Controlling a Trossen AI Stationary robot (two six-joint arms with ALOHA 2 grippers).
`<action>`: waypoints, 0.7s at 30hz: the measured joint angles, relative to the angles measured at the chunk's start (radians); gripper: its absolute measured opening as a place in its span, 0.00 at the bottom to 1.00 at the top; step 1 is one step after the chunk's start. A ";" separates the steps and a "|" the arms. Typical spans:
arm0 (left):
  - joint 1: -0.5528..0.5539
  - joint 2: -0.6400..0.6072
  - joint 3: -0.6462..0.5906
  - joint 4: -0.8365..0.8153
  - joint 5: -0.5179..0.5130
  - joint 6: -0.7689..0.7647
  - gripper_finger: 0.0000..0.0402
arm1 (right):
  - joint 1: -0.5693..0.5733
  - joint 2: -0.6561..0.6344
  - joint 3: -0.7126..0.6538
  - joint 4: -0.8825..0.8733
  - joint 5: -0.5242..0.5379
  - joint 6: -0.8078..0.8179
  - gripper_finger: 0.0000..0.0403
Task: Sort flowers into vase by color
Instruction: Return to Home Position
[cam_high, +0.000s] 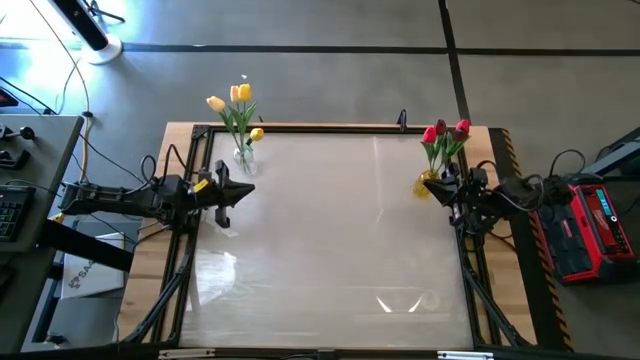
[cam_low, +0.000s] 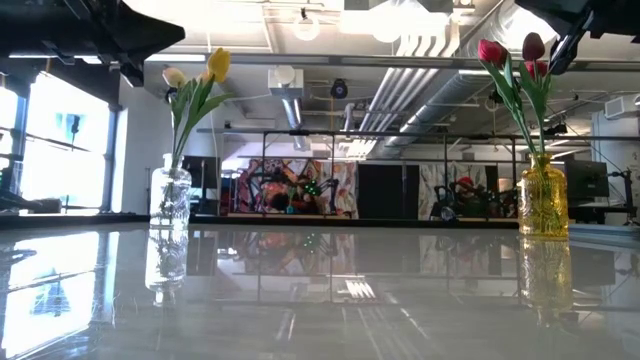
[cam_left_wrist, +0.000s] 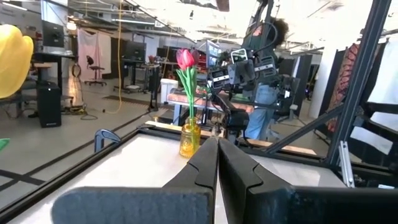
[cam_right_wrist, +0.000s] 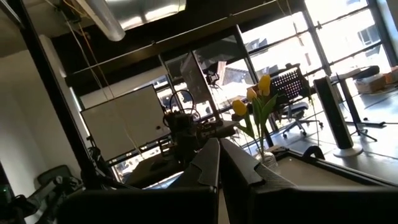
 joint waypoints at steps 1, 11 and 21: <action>0.000 0.000 0.000 0.000 0.000 0.000 0.00 | 0.000 0.000 0.000 0.000 0.000 0.006 0.00; -0.001 0.000 0.000 0.001 0.019 -0.017 0.00 | 0.000 0.000 0.000 -0.002 0.000 0.006 0.00; 0.000 0.000 0.000 0.021 0.019 -0.009 0.00 | 0.000 0.000 0.000 -0.003 0.000 -0.001 0.00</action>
